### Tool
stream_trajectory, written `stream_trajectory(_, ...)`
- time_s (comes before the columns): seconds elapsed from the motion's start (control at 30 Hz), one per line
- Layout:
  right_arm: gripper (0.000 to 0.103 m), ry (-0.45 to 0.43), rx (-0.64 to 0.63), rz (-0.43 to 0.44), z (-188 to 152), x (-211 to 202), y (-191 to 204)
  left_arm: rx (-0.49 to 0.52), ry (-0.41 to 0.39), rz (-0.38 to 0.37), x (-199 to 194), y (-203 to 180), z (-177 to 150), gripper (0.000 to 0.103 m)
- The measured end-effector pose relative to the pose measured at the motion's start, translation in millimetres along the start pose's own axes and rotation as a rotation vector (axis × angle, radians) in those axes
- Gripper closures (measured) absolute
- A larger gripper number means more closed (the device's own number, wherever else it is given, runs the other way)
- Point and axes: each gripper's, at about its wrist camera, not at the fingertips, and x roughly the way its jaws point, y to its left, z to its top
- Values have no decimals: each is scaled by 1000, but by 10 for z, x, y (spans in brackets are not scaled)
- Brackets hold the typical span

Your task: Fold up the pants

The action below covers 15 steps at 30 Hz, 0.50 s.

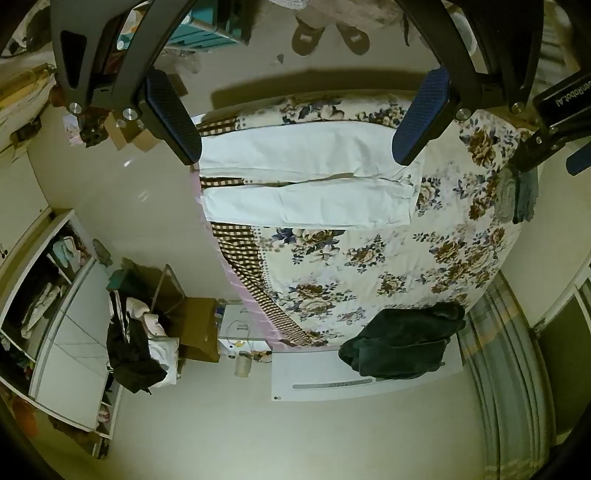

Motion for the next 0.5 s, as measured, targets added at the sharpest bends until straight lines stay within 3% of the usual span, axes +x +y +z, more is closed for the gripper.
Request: stream_trajectory(0.5, 0, 7, 4, 6, -99, -9, 111, -10, 1, -11, 0, 15, -2, 0)
